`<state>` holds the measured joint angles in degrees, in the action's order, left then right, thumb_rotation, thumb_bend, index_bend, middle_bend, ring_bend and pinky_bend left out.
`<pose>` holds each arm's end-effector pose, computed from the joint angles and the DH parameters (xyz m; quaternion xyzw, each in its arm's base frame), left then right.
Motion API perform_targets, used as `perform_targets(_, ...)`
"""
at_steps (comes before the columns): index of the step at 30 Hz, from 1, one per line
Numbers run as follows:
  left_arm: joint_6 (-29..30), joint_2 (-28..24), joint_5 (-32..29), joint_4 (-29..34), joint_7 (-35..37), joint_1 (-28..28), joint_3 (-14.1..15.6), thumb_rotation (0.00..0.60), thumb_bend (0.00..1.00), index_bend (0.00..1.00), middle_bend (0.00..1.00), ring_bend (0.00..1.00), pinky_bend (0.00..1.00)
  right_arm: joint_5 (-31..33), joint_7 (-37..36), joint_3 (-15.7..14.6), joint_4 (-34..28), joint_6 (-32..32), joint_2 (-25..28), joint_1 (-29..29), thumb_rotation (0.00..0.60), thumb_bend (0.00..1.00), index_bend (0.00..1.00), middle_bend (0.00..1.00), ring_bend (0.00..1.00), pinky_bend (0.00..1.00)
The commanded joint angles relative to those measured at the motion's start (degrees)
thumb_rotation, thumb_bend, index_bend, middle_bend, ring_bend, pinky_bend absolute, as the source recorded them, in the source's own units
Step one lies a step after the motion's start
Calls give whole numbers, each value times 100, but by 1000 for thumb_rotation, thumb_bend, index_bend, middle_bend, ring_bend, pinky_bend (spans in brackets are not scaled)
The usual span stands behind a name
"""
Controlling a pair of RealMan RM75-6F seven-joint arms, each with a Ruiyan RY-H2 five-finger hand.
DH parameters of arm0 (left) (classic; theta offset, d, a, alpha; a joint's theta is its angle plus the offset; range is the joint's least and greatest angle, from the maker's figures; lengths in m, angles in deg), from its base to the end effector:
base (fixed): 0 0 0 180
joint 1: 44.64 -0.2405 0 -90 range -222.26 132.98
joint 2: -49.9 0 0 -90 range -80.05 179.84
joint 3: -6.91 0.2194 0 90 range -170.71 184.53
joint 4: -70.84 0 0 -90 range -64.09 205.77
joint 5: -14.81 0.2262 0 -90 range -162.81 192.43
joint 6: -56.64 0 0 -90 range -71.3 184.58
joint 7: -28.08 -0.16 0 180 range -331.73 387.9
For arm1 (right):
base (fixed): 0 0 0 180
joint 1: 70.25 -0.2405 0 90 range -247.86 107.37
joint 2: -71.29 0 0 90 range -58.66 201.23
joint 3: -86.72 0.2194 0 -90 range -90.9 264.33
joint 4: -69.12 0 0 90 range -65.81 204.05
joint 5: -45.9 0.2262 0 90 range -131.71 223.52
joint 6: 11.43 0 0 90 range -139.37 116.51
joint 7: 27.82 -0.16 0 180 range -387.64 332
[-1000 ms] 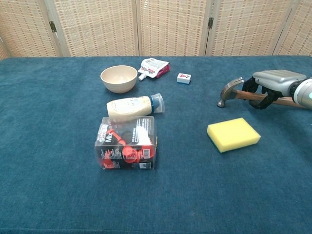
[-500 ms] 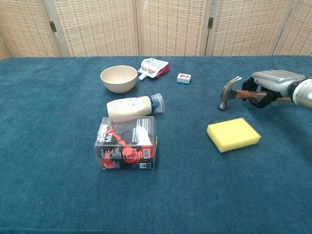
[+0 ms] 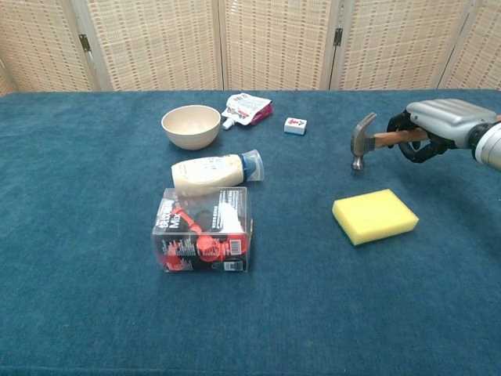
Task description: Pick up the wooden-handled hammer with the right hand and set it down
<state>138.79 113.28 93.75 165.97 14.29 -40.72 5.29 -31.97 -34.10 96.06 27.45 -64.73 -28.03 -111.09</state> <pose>-0.3014 0.1836 0.1232 -0.6098 -0.3803 -0.2770 0.6378 -0.2342 -0.4076 -0.0055 0.7037 -0.3455 0.3482 0.5139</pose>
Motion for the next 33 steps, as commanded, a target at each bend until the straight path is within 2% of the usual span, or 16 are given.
perform_targets(1, -16, -19, 3, 28, 4, 5, 7, 600, 201, 283, 134, 116, 217, -338, -366, -131, -4, -488, 50, 127, 600, 735, 791, 802, 597, 421)
perform_targets(4, -26, -34, 4, 52, -3, 6, 14, 600, 201, 283, 134, 116, 216, -547, -552, -227, -55, -811, 129, 199, 600, 748, 819, 831, 645, 496)
perform_targets(9, -50, -74, 4, 125, -33, 3, 40, 600, 201, 283, 134, 116, 217, -883, -743, -374, -276, -1377, 297, 324, 600, 764, 856, 883, 719, 705)
perform_targets(12, -45, -103, -1, 175, -48, -9, 51, 600, 201, 283, 134, 117, 217, -1086, -723, -502, -476, -1609, 436, 387, 600, 764, 884, 908, 757, 785)
perform_targets(21, -16, -181, -7, 298, -76, -66, 101, 600, 201, 284, 134, 117, 217, -1539, -444, -930, -1495, -2019, 1092, 690, 600, 764, 897, 918, 785, 822)
perform_targets(28, -11, -236, 1, 424, -147, -86, 134, 600, 201, 295, 134, 116, 217, -1539, -499, -1116, -2299, -2049, 1665, 954, 600, 764, 896, 918, 792, 825)
perform_targets(33, -31, -255, 4, 520, -254, -74, 148, 600, 201, 297, 134, 116, 216, -1568, -502, -1212, -2575, -2127, 1888, 1136, 600, 764, 897, 918, 792, 826)
